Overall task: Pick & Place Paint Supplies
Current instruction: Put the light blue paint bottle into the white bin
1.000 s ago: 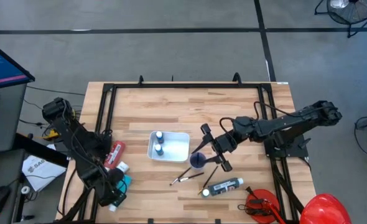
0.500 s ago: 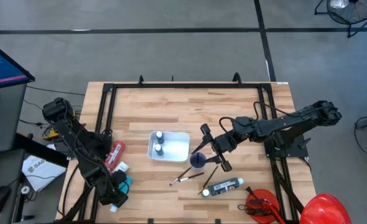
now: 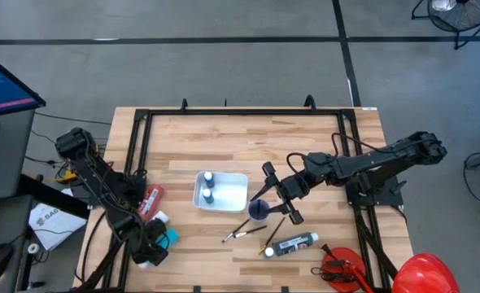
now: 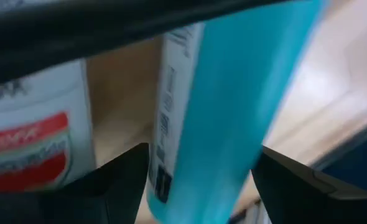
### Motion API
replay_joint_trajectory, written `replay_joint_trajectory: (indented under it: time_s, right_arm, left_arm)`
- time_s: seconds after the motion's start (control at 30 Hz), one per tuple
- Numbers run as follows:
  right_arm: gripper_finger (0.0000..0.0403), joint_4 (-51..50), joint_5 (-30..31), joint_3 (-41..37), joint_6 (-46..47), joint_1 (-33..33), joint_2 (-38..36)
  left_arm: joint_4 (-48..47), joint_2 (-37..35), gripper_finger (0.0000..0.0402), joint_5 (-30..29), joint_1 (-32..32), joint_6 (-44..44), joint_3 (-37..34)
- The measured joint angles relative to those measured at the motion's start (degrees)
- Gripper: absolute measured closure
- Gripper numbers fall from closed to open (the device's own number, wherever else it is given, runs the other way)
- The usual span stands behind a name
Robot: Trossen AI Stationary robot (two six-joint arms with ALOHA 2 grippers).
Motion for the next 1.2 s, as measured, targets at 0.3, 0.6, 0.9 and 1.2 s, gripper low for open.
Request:
replay_joint_trajectory:
  time_s: [0.3, 0.6, 0.9, 1.2]
  right_arm:
    - [0.0219, -0.38, 0.0, 0.0, 0.0, -0.02, 0.0]
    - [0.0222, -0.98, 0.24, 0.0, -0.02, -0.02, 1.24]
    - [0.0222, 0.45, 4.0, 0.38, -0.02, -0.46, 4.76]
    - [0.0221, 1.01, 6.23, 3.13, 0.0, -1.42, 11.9]
  left_arm:
    - [6.59, -0.07, 0.0154, 1.07, -0.04, 2.64, -2.79]
    - [9.67, 1.62, 0.0164, 3.73, -0.89, 6.27, -2.62]
    - [10.23, 5.46, 0.0233, 7.93, 0.83, 8.93, -2.51]
    - [9.12, 2.93, 0.0238, -0.65, 1.13, 16.24, 0.1]
